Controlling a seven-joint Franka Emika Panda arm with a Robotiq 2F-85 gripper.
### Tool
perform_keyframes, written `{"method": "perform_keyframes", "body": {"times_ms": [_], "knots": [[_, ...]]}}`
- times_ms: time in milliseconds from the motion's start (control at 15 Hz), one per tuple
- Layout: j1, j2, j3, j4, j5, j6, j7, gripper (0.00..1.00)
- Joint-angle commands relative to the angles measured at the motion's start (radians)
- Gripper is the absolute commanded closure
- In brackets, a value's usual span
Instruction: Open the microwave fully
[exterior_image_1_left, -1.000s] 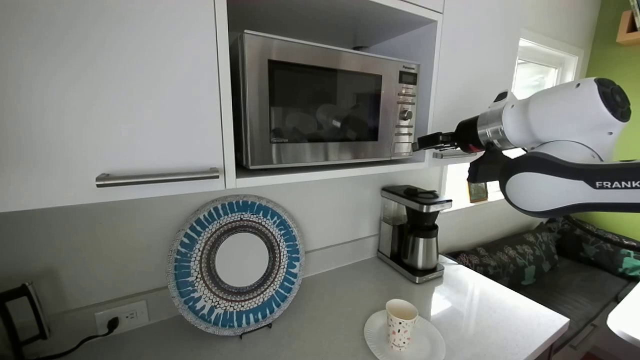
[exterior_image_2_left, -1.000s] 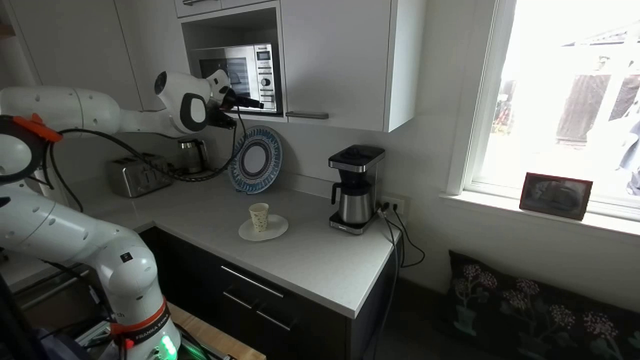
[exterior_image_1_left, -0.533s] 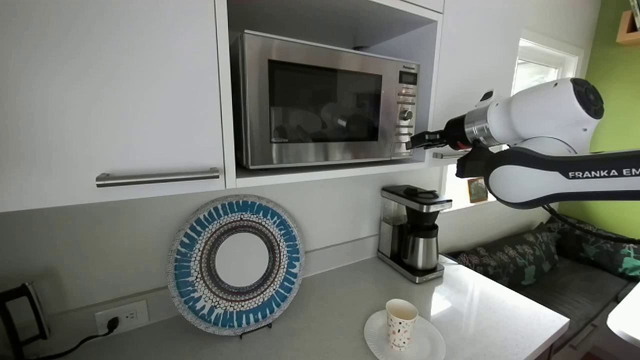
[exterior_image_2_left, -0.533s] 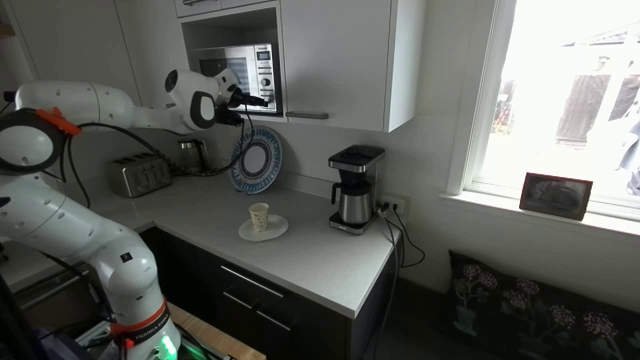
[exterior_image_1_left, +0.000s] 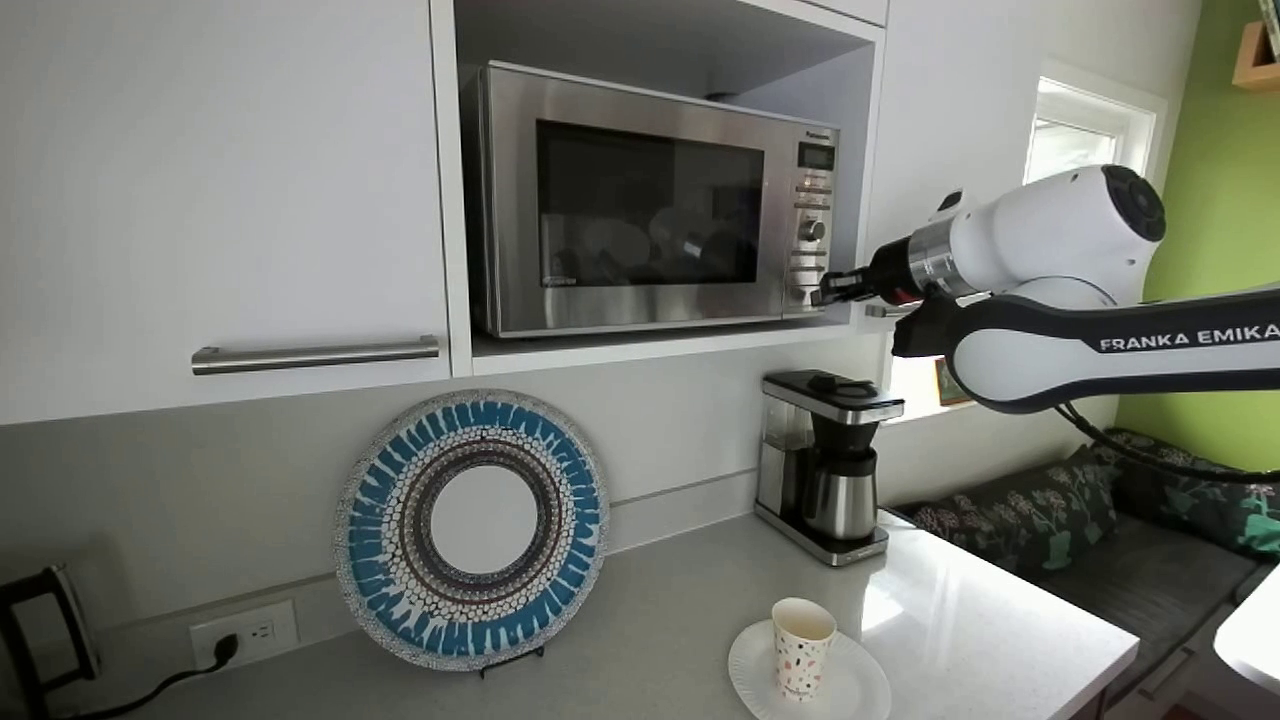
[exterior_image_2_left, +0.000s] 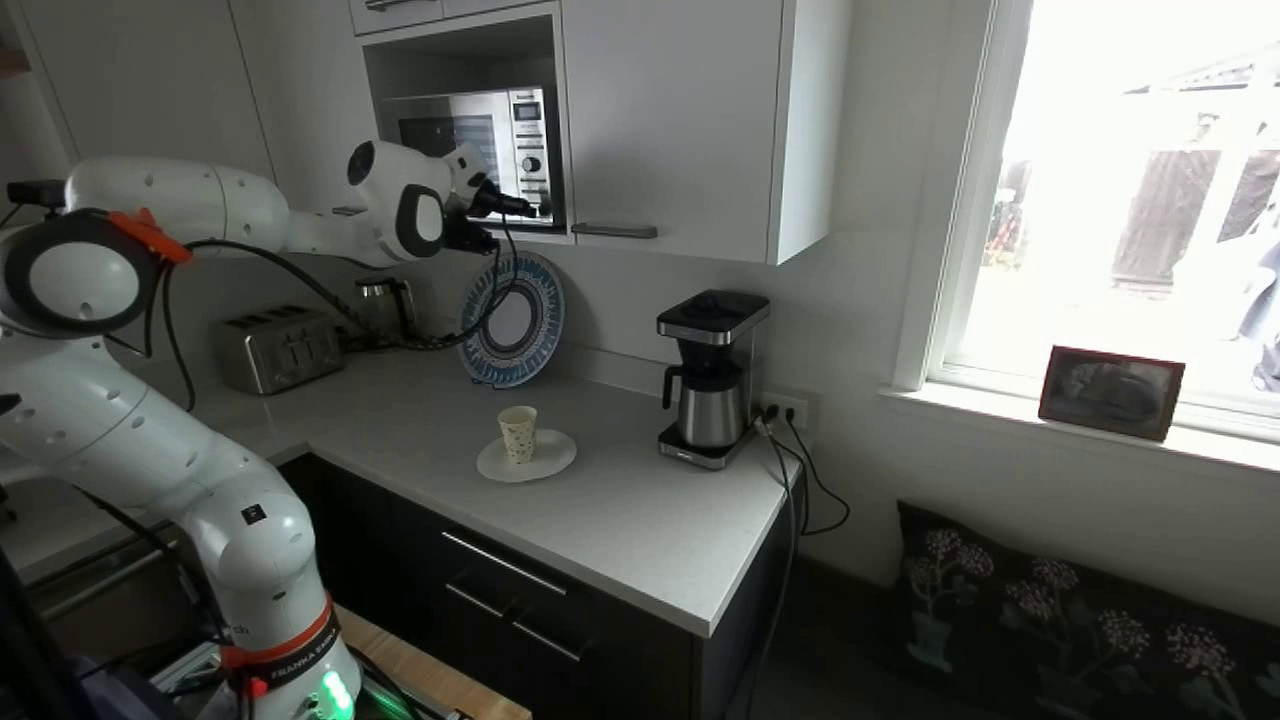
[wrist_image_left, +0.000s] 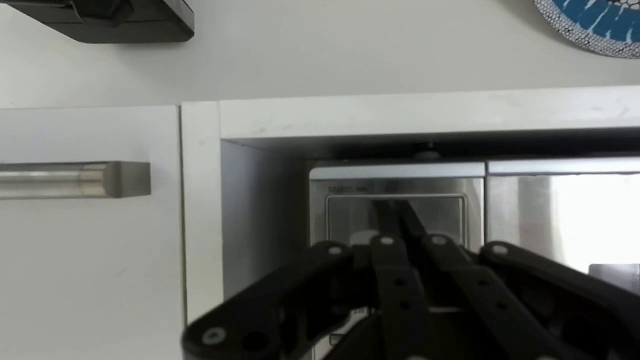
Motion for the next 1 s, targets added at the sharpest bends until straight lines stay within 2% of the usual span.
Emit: {"method": "perform_keyframes", "body": {"times_ms": [0,600,933], "knots": [[0.031,0.034,-0.021,0.025,0.005,0.002,-0.026,1.0],[0.086,0.069,-0.06,0.055,0.008,0.022,-0.046,1.0],[0.073,0.09,-0.055,0.07,0.008,0.028,-0.026,1.0]]}}
